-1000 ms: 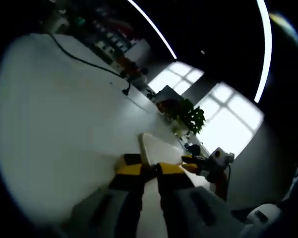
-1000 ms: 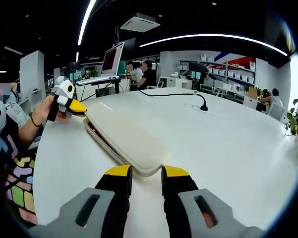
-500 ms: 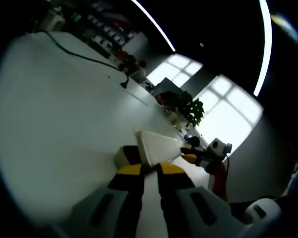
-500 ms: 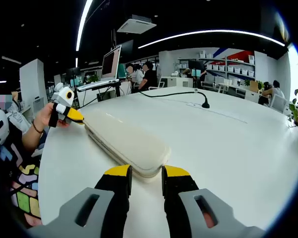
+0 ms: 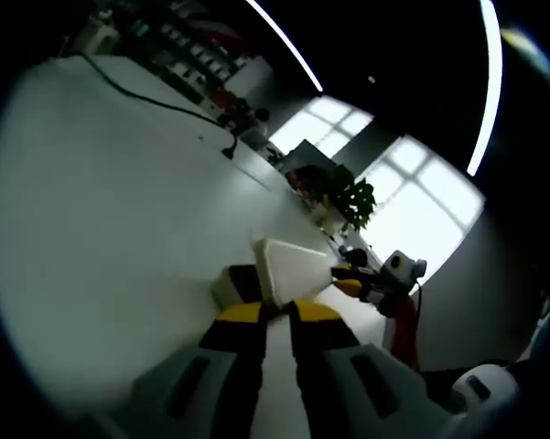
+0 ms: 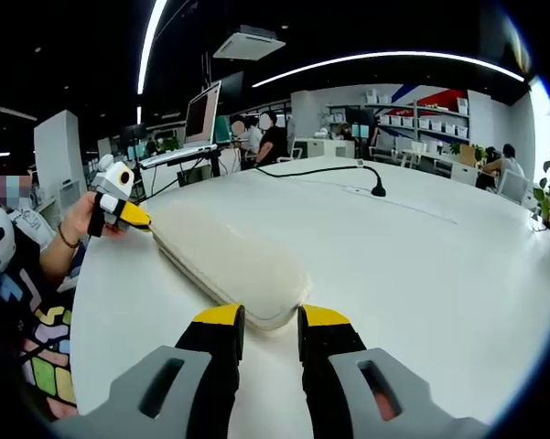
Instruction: Arrange the utensils inside the cutlery case until each visible utensil rests in its matching compartment.
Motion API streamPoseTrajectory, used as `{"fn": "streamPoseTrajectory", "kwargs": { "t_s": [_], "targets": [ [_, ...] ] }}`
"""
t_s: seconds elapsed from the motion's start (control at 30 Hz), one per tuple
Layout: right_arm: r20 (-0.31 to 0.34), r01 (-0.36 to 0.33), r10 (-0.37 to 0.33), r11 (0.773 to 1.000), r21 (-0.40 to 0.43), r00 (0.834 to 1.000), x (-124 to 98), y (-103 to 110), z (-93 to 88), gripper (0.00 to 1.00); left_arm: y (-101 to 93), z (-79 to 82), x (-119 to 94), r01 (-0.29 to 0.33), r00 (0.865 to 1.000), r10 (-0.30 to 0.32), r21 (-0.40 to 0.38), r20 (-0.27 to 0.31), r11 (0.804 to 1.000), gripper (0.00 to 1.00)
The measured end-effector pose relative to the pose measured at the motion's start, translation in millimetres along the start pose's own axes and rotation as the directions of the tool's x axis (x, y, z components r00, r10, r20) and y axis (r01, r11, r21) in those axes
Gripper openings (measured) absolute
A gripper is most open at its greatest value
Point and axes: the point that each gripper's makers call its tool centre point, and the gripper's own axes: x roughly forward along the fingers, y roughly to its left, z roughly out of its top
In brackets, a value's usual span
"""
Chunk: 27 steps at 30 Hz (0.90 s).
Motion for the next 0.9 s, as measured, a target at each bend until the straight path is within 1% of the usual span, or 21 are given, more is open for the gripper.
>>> {"fn": "streamPoseTrajectory", "kwargs": {
  "t_s": [0.1,0.2,0.3,0.33,0.47,0.53,0.6,0.7,0.9],
  "targets": [
    [0.011,0.009,-0.009,1.000,-0.002,1.000,-0.2,-1.5,3.7,0.24,0.4,0.7,-0.1,0.002,1.000,-0.002,-0.003,0.002,1.000,0.11],
    [0.024,0.004,-0.004,1.000,-0.003,1.000,0.0,0.1,8.5,0.23,1.0,1.2,1.5,0.002,1.000,-0.002,-0.003,0.005,1.000,0.11],
    [0.006,-0.003,0.003,1.000,-0.009,1.000,5.6,1.9,7.0,0.22,2.2,1.7,1.8,0.003,1.000,-0.003,-0.008,0.009,1.000,0.10],
    [0.016,0.001,0.000,1.000,-0.018,1.000,6.2,0.7,9.1,0.22,2.4,1.9,2.2,0.003,1.000,-0.003,-0.011,0.010,1.000,0.10],
    [0.012,0.015,-0.015,1.000,-0.007,1.000,9.6,-6.2,10.7,0.21,1.5,1.3,2.6,0.004,1.000,-0.004,-0.008,0.011,1.000,0.10],
    [-0.006,0.014,-0.014,1.000,-0.002,1.000,13.0,-7.5,8.6,0.21,1.3,1.2,2.9,0.003,1.000,-0.003,-0.009,0.013,1.000,0.11],
    [0.005,0.004,-0.004,1.000,0.010,1.000,14.5,-6.5,10.6,0.21,1.2,1.7,3.1,0.004,1.000,-0.004,-0.010,0.015,1.000,0.11],
    [0.001,0.003,-0.003,1.000,0.012,1.000,15.9,-6.2,11.6,0.21,1.6,2.3,2.5,0.004,1.000,-0.004,-0.008,0.014,1.000,0.11],
    [-0.002,0.007,-0.007,1.000,-0.003,1.000,15.3,-5.5,11.5,0.21,1.7,1.7,0.8,0.002,1.000,-0.002,0.003,0.006,1.000,0.11]
  ]
}}
